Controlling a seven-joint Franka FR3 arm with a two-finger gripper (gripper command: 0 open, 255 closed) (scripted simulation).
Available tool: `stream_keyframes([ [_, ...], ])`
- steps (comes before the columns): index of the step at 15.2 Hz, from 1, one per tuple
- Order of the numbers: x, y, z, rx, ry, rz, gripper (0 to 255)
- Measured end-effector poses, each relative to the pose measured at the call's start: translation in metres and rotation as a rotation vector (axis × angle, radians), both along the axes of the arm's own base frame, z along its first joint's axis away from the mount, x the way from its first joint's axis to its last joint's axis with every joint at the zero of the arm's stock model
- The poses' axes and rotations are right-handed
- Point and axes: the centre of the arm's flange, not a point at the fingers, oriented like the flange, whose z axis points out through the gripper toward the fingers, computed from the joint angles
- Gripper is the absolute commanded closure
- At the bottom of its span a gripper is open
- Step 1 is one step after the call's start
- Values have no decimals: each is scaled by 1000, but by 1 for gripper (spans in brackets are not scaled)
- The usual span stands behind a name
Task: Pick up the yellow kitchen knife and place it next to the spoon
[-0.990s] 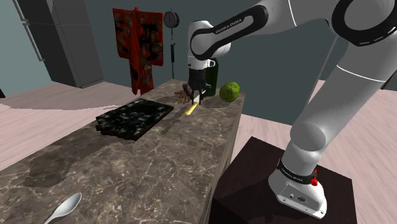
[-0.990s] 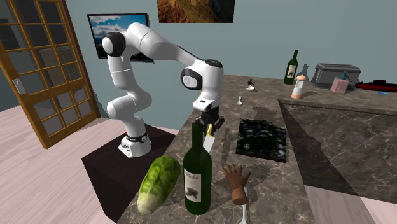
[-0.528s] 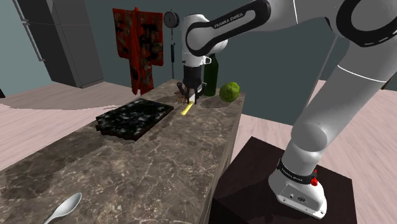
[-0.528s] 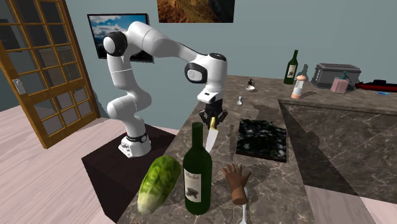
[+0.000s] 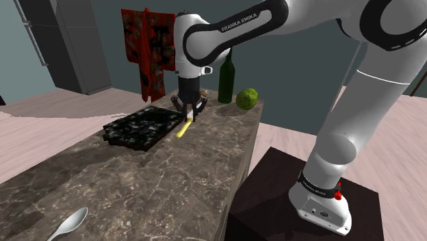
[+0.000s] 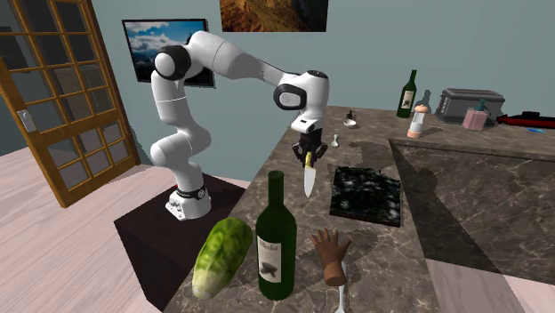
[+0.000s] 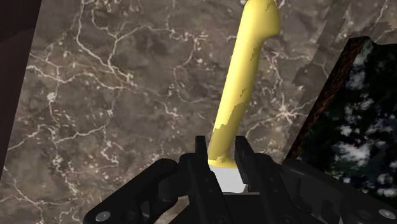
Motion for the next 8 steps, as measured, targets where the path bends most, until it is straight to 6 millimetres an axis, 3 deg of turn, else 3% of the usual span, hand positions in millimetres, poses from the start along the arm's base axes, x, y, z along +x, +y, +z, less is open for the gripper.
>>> stream_keyframes([
  [8, 2, 105, 2, 0, 0, 0, 255],
])
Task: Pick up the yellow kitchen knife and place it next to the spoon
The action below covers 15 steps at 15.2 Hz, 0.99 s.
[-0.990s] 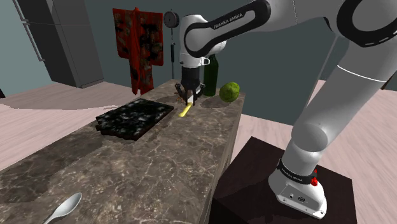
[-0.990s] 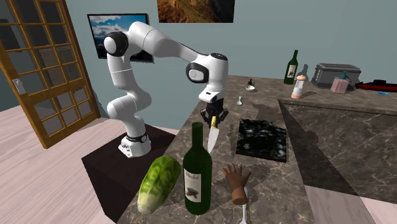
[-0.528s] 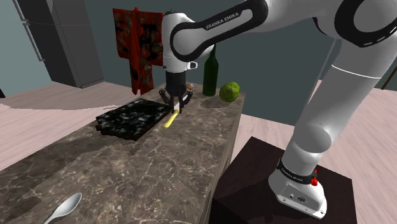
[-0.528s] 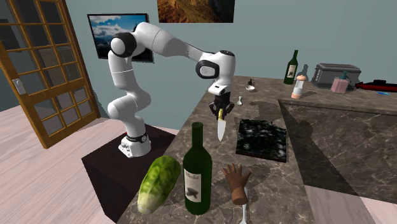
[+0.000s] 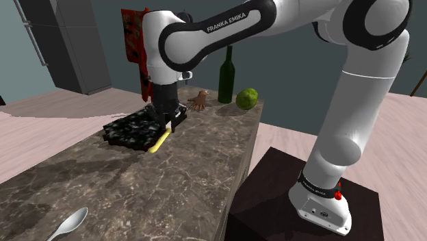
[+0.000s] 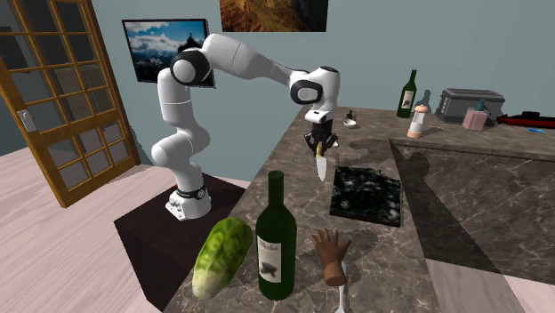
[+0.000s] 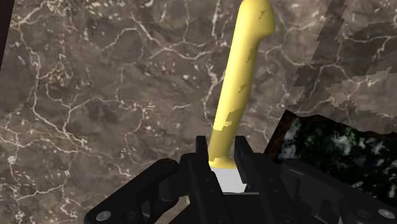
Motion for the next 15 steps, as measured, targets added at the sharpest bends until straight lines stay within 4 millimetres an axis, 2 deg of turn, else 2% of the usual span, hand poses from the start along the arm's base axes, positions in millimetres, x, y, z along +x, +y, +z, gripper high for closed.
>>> stream_keyframes([
  [12, -6, 158, -1, 1, 0, 1, 255],
  [15, -7, 174, -12, 0, 0, -1, 255],
])
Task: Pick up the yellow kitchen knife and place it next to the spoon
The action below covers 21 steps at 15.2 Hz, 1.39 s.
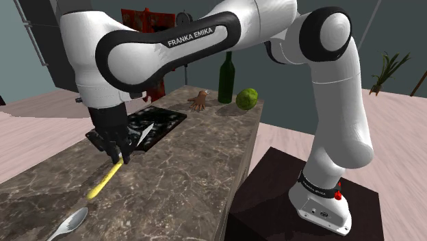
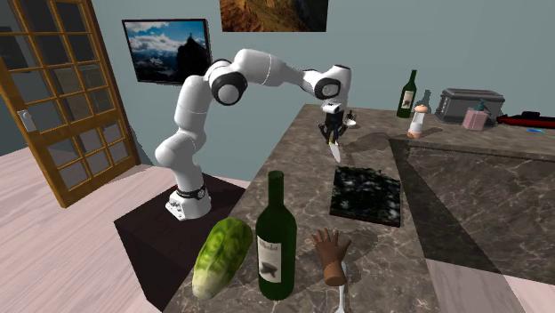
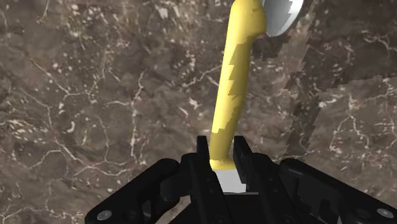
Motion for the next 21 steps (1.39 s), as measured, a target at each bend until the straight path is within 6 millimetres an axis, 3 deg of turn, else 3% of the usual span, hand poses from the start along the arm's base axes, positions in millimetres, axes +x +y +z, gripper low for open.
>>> stream_keyframes([
  [11, 0, 3, -57, 0, 0, -1, 255],
  [18, -1, 5, -61, 2, -2, 1, 255],
  [19, -1, 5, -61, 3, -2, 2, 0],
  [21, 0, 3, -62, 1, -1, 0, 0],
])
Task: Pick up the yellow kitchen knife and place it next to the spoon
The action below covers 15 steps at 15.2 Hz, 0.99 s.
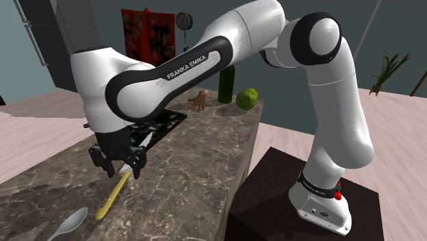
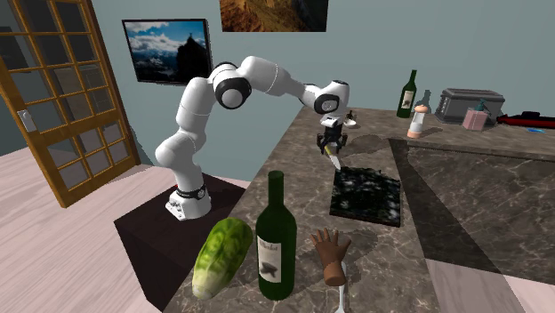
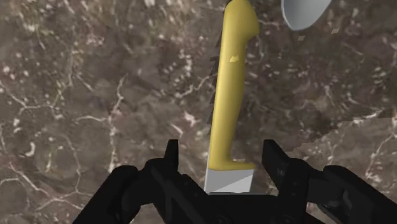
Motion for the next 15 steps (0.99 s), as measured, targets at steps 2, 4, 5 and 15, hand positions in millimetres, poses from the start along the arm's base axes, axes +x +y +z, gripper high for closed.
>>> stream_keyframes([
  [2, 0, 0, -1, -1, 0, -1, 0],
  [4, 0, 0, 0, -1, 0, -1, 0],
  [5, 1, -1, 6, -1, 0, -1, 0],
  [15, 3, -2, 50, -1, 0, -1, 0],
])
